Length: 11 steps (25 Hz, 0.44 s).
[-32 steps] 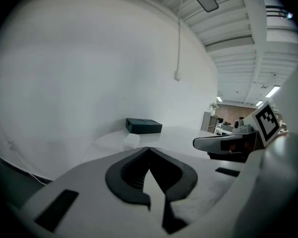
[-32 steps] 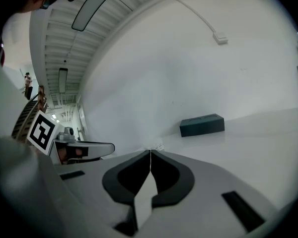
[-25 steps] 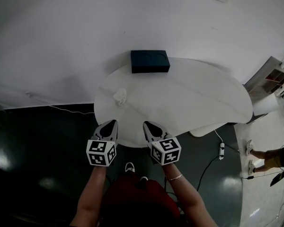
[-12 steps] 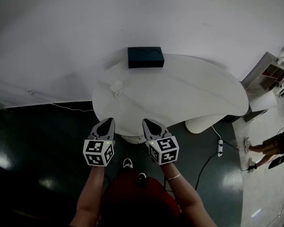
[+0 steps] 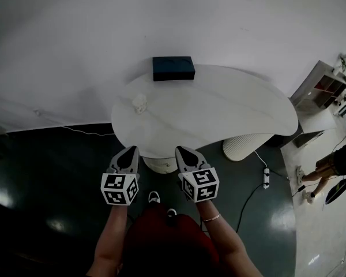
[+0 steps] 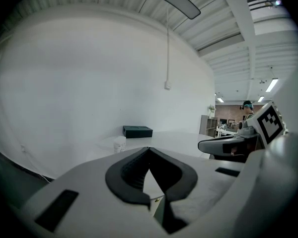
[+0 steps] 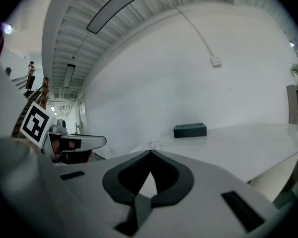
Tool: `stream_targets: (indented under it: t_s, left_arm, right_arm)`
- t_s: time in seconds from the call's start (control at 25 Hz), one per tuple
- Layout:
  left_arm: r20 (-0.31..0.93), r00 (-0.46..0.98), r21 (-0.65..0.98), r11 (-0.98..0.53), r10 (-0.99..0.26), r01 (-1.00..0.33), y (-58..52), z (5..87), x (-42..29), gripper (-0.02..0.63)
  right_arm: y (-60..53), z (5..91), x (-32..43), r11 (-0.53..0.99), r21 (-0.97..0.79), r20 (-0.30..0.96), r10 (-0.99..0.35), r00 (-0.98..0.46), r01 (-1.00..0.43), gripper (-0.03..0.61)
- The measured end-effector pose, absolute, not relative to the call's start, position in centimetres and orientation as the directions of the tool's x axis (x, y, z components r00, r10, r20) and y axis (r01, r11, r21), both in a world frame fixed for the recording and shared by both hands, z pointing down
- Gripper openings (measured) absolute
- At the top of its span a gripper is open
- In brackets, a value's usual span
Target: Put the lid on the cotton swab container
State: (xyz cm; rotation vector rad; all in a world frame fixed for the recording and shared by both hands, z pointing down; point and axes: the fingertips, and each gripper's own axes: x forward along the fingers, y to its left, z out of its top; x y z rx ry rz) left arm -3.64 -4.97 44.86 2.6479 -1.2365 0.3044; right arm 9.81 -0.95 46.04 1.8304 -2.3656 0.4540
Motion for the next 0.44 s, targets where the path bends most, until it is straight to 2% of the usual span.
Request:
stream_targets:
  t_s: [0.44]
  left_arm:
    - [0.251,0.642,0.092,-0.642,-0.724,-0.761,-3.1,44.1,-3.5,0.025]
  right_arm:
    - [1.2,46.3,10.0,0.207,-0.157,0.281,-0.928,-0.245,-0.966,0.015]
